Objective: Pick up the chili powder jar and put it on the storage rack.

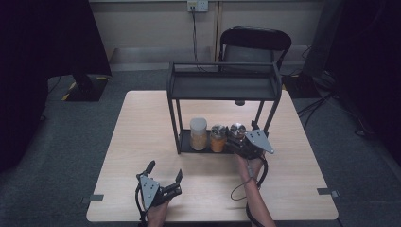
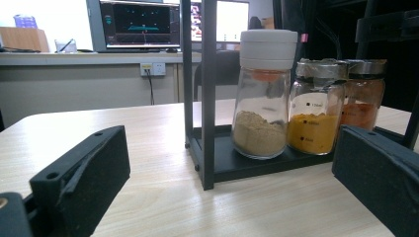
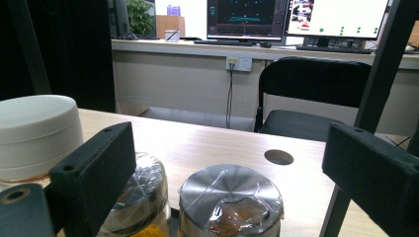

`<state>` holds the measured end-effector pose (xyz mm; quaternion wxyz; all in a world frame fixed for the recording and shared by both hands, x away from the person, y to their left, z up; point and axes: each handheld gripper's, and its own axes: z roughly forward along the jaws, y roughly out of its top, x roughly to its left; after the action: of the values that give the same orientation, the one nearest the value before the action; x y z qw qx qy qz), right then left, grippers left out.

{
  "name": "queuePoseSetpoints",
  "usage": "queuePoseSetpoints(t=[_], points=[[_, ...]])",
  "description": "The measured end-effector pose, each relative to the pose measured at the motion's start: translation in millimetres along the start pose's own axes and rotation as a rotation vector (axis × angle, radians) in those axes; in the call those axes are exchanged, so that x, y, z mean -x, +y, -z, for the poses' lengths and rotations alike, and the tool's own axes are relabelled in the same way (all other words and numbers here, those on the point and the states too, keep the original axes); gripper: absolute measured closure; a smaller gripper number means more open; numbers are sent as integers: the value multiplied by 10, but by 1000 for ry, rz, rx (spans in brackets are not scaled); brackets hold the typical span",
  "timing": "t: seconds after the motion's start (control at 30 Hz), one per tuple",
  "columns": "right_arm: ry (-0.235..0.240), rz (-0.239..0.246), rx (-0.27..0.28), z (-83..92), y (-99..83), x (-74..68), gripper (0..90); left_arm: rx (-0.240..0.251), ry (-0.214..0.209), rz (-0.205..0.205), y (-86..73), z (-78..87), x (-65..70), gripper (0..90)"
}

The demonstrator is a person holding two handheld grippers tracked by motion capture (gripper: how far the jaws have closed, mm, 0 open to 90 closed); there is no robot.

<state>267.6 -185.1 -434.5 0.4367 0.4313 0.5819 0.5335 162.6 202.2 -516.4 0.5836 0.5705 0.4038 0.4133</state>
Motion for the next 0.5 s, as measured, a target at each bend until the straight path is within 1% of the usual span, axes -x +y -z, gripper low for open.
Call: queuePoseSetpoints(t=[0.2,0.23,0.33,0.43,0.5], points=[[3,-4,10,30,-3,-15,22,0,0,0,0,0,0,7],[-1,-2,11,41,5,-22,7,0,0,0,0,0,0,7],[-8,12,16,69,15,-46,0,0,0,0,0,0,0,7],[0,12,12,93,37,-47,0,0,0,0,0,0,0,8],[4,8,19,109,35,-45,0,0,0,0,0,0,0,8]])
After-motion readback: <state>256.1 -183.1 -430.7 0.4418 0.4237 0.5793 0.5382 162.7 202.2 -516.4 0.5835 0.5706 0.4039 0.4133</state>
